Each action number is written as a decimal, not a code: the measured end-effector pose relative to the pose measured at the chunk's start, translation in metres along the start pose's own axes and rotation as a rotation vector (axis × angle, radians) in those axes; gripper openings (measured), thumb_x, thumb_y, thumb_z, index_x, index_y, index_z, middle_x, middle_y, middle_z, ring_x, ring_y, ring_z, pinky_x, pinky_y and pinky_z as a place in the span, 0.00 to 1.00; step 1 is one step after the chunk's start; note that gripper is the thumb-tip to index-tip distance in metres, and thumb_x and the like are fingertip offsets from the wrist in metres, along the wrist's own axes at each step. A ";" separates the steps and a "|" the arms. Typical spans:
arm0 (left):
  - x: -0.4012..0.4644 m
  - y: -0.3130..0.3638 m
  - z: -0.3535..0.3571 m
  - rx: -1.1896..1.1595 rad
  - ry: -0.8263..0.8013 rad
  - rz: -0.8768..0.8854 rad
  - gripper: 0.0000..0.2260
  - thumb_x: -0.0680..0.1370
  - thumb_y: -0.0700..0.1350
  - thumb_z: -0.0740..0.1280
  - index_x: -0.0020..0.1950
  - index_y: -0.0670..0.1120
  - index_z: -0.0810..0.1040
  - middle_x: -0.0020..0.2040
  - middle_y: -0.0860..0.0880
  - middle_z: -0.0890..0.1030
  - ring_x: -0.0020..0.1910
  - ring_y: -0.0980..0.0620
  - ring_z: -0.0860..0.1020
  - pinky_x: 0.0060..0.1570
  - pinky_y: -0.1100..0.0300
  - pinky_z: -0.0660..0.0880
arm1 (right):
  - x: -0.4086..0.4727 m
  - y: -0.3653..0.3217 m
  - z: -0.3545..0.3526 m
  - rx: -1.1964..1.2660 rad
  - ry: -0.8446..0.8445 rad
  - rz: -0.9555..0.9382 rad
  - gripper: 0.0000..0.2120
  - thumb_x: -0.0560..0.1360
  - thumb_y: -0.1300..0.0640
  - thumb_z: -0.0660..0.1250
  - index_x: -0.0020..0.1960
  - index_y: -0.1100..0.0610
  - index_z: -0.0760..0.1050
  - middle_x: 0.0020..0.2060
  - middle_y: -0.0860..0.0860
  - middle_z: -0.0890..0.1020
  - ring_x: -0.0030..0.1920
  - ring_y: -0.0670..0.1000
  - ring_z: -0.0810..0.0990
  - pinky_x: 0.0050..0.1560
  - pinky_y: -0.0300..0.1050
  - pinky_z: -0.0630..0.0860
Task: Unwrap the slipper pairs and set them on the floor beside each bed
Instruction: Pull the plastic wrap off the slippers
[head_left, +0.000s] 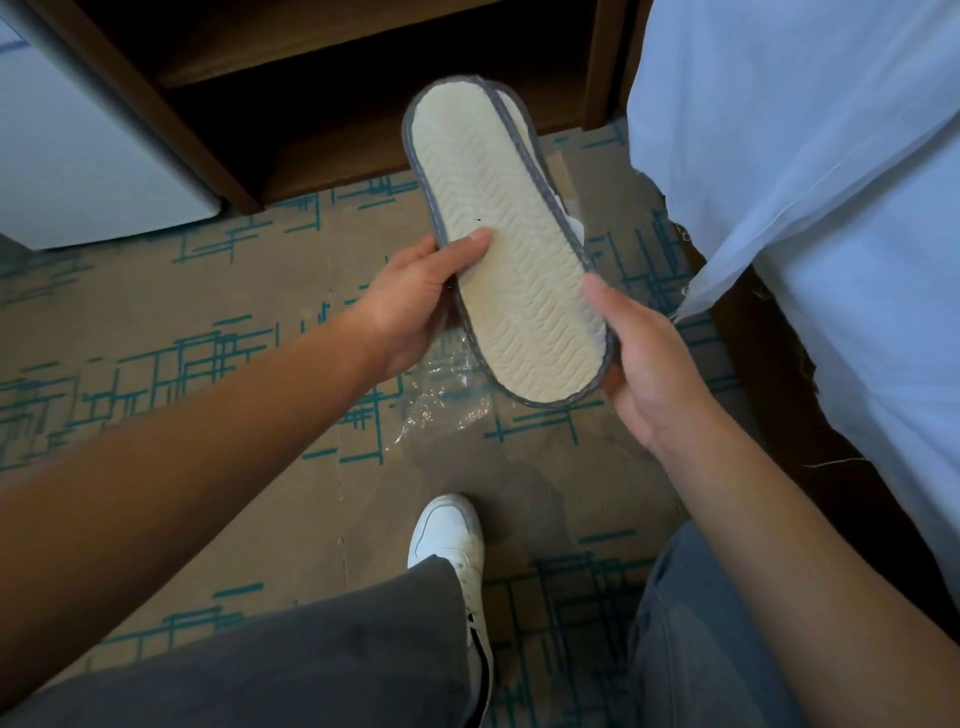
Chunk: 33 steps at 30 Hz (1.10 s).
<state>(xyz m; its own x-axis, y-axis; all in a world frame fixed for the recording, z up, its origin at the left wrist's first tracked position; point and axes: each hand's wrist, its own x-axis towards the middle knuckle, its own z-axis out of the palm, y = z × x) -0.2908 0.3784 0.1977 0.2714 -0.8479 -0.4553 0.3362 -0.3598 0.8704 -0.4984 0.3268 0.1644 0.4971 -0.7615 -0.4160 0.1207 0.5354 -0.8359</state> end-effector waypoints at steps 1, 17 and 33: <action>0.000 0.001 0.000 -0.024 0.003 -0.003 0.15 0.81 0.46 0.67 0.67 0.45 0.77 0.59 0.48 0.86 0.55 0.52 0.85 0.49 0.60 0.82 | 0.002 -0.001 -0.001 0.017 0.045 0.010 0.15 0.80 0.45 0.65 0.50 0.55 0.84 0.49 0.51 0.87 0.51 0.51 0.86 0.53 0.51 0.79; -0.004 -0.006 -0.019 0.028 -0.179 -0.172 0.14 0.82 0.51 0.63 0.52 0.48 0.88 0.55 0.48 0.87 0.52 0.51 0.86 0.48 0.59 0.83 | 0.004 0.007 -0.007 -0.221 -0.178 0.100 0.09 0.79 0.61 0.68 0.44 0.53 0.85 0.36 0.52 0.83 0.33 0.49 0.77 0.34 0.44 0.72; 0.000 -0.025 -0.057 0.079 0.179 -0.165 0.10 0.82 0.47 0.66 0.63 0.47 0.80 0.55 0.49 0.86 0.52 0.52 0.85 0.46 0.58 0.81 | 0.077 0.013 -0.035 -0.703 0.156 -0.026 0.05 0.75 0.58 0.73 0.44 0.55 0.77 0.36 0.51 0.86 0.30 0.44 0.82 0.26 0.40 0.74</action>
<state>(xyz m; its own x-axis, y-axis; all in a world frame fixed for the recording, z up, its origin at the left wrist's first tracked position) -0.2475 0.4097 0.1650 0.3767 -0.6952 -0.6122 0.3194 -0.5229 0.7903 -0.4885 0.2627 0.1096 0.3671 -0.8421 -0.3952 -0.4767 0.1945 -0.8573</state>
